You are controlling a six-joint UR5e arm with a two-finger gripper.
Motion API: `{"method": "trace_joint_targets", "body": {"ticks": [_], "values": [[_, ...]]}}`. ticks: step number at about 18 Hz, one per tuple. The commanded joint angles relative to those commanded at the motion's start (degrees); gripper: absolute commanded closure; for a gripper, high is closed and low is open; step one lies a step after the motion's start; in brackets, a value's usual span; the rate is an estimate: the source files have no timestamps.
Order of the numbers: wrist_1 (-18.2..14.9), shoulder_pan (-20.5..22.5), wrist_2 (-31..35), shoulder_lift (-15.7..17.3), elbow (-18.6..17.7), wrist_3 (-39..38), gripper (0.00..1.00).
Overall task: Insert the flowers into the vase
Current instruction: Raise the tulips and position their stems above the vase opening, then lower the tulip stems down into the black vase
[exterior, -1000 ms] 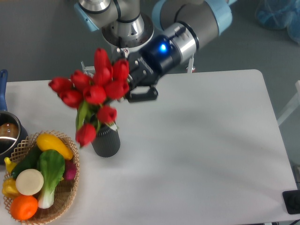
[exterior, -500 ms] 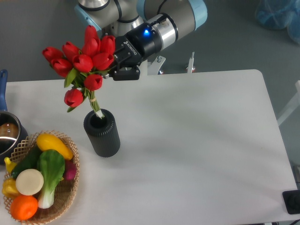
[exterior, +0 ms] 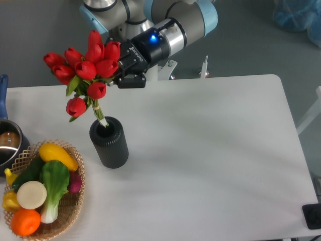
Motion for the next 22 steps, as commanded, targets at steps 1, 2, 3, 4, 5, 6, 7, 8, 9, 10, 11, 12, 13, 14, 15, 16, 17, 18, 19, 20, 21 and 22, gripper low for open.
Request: {"method": "trace_joint_targets", "body": {"ticks": [1, 2, 3, 4, 5, 6, 7, 8, 9, 10, 11, 12, 13, 14, 15, 16, 17, 18, 19, 20, 21, 22], "values": [[0.0, 0.0, 0.0, -0.18, 0.0, 0.18, 0.96], [0.0, -0.09, 0.0, -0.44, 0.0, 0.26, 0.96], [0.0, -0.09, 0.0, -1.14, 0.0, 0.53, 0.96], [0.0, -0.09, 0.0, -1.58, 0.0, 0.62, 0.96], [0.0, -0.09, 0.0, -1.94, -0.08, 0.62, 0.95], [0.0, -0.17, 0.0, -2.11, -0.08, 0.62, 0.95], [-0.09, -0.17, 0.09, -2.12, -0.26, 0.7, 0.95], [-0.09, -0.17, 0.09, -2.12, -0.52, 0.88, 0.95], [-0.09, -0.17, 0.09, -2.2, -0.7, 1.14, 0.95], [-0.09, -0.17, 0.09, -2.2, -0.87, 1.32, 0.95], [-0.17, -0.17, 0.09, -2.2, -1.31, 1.32, 0.94], [-0.18, -0.17, 0.09, -2.29, -1.66, 1.32, 0.93], [-0.18, -0.26, 0.09, -2.29, -1.84, 1.32, 0.92], [-0.18, -0.26, 0.17, -2.29, -1.93, 1.41, 0.92], [-0.18, -0.26, 0.18, -2.47, -1.93, 1.41, 0.92], [-0.09, -0.26, 1.31, -2.73, -1.93, 1.41, 0.92], [-0.09, -0.35, 2.88, -3.08, -1.93, 1.41, 0.92], [0.0, -0.87, 4.03, -3.69, -1.93, 1.84, 0.92], [0.0, -1.75, 4.56, -3.96, -2.02, 2.8, 0.92], [0.0, -2.1, 4.57, -4.05, -2.37, 3.51, 0.92], [0.0, -2.11, 4.57, -3.96, -2.72, 4.13, 0.92], [0.0, -2.11, 4.57, -4.05, -2.98, 5.0, 0.92]]}}
